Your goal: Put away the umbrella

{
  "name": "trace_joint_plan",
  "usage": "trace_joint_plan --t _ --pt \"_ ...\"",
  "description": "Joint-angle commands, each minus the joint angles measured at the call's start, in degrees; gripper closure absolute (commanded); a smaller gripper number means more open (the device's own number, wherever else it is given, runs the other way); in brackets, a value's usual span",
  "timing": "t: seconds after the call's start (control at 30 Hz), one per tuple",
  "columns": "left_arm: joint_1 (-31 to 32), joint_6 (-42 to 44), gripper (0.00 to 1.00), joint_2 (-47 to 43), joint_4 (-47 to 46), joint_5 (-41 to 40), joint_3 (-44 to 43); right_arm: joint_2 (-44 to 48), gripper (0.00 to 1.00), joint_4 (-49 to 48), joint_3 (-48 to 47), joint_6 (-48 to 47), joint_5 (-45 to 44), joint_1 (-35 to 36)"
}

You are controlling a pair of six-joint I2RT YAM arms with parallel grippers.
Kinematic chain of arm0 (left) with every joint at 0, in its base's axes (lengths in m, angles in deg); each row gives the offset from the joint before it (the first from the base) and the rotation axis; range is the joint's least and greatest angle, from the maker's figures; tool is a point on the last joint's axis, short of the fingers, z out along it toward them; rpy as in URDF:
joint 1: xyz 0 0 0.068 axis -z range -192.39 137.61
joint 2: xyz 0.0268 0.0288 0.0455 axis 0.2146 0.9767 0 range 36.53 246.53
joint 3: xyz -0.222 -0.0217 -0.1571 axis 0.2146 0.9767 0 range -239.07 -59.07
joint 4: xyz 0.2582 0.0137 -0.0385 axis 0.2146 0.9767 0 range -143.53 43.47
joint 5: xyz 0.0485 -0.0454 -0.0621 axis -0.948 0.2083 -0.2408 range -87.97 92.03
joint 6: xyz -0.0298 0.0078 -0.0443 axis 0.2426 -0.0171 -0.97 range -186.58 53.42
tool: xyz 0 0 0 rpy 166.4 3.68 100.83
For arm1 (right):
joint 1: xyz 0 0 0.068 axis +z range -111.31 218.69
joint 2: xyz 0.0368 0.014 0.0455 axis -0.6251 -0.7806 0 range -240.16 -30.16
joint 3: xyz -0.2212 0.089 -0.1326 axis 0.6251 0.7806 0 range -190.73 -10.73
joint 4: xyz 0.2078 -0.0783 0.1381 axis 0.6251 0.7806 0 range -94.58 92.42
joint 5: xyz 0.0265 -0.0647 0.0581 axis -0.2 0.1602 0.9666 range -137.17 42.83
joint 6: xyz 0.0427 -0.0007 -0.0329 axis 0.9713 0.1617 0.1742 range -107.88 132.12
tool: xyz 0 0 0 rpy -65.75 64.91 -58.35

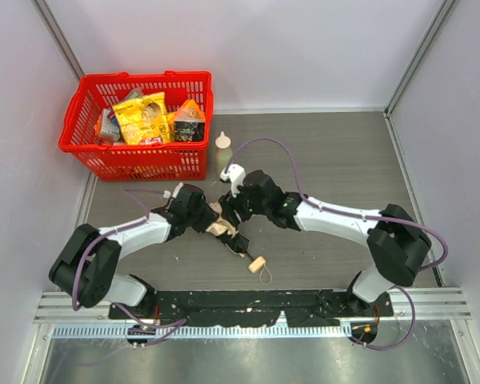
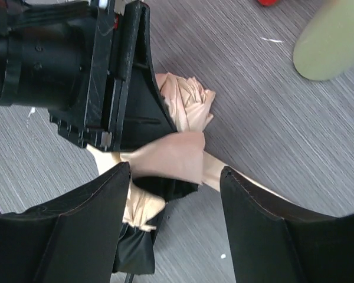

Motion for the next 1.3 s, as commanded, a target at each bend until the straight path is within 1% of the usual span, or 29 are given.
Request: trace_joint_plan --t 0.0,0.03,0.07,0.2,0.37,0.47,0.53,0.6,0.67,0.7,0.77,0.8,0.87,0.93,0.97,1.0,1.03,1.07,1.1,1.13,1.17,1.23,1.27 --pt "-0.3 1.2 1.00 -0.1 8.4 -1.4 -0.1 -4.8 0.33 0.3 -3.1 -3.1 6.6 0.0" --pt "-0.3 1.2 1.00 0.1 9.4 -1.5 -0.7 -5.4 0.33 0.3 -3.0 -3.1 7.1 0.5" --pt "-0.3 1.1 1.00 0.3 9.8 -1.5 -1.4 -6.0 0.33 -2.0 -2.6 -3.3 7.0 1.4" --pt "-0.3 0.8 1.00 1.2 10.9 -1.9 -2.5 -7.5 0.32 -3.5 -0.7 -3.1 5.7 4.5" --pt "-0.3 -2.4 1.00 3.2 15.5 -2.7 -4.8 -7.2 0.33 -8.4 3.8 -2.1 0.6 8.0" --pt "-0.3 -3.8 1.00 4.8 17.5 -3.0 -6.0 -7.2 0.32 -7.7 3.7 -2.1 -2.1 10.4" --pt "-0.3 -4.9 1.00 5.5 18.6 -3.0 -6.5 -7.7 0.31 -7.8 3.7 -0.3 -3.2 11.2" --pt "-0.3 -6.1 1.00 5.7 19.2 -3.0 -6.8 -9.5 0.31 -6.5 2.6 -0.1 -10.0 12.3" --pt "-0.3 -7.3 1.00 5.7 19.9 -2.6 -7.0 -11.9 0.31 -4.3 1.1 -0.8 -14.9 13.4" --pt "-0.3 -7.7 1.00 5.8 20.5 -2.6 -7.2 -13.5 0.31 -3.7 0.6 -1.4 -19.6 14.6" --pt "-0.3 -9.0 1.00 5.8 21.7 -2.6 -7.4 -15.8 0.32 -3.5 0.5 -1.7 -24.5 15.5" --pt "-0.3 -9.5 1.00 5.8 22.0 -2.4 -7.4 -16.6 0.34 -3.6 0.6 -1.7 -26.1 15.7" --pt "-0.3 -9.9 1.00 6.0 22.1 -1.9 -7.6 -19.0 0.40 -4.8 1.4 -0.9 -26.7 15.6" --pt "-0.2 -10.2 1.00 5.8 22.4 -1.8 -7.6 -20.0 0.49 -6.7 2.7 -0.2 -26.6 15.6" --pt "-0.2 -10.2 1.00 5.7 22.3 -1.8 -7.4 -20.1 0.60 -7.8 3.6 0.0 -26.6 15.5" --pt "-0.2 -10.3 1.00 5.4 22.5 -1.9 -7.2 -20.5 0.64 -8.4 3.9 0.6 -26.9 15.4" --pt "-0.2 -10.3 1.00 5.3 22.3 -1.7 -7.2 -20.7 0.71 -9.1 4.6 0.9 -26.3 15.3" --pt "-0.2 -10.4 1.00 5.1 22.3 -1.6 -7.0 -21.3 0.75 -9.3 4.7 1.4 -25.5 14.7" --pt "-0.2 -10.4 1.00 5.1 22.3 -1.4 -6.8 -21.6 0.84 -9.5 5.1 1.8 -24.9 14.4" --pt "-0.2 -10.6 1.00 4.8 21.9 -1.2 -6.6 -22.0 0.88 -10.1 5.4 2.5 -22.7 13.4" --pt "-0.2 -10.4 1.00 4.6 21.4 -1.2 -6.4 -22.1 0.99 -10.6 6.1 2.9 -21.6 13.0" --pt "-0.2 -9.0 1.00 4.2 18.8 -0.7 -5.5 -21.6 0.99 -11.6 7.3 3.8 -16.6 11.0" --pt "-0.2 -8.0 1.00 3.8 17.7 -1.0 -5.1 -20.8 0.99 -13.4 8.1 4.5 -12.2 9.5"
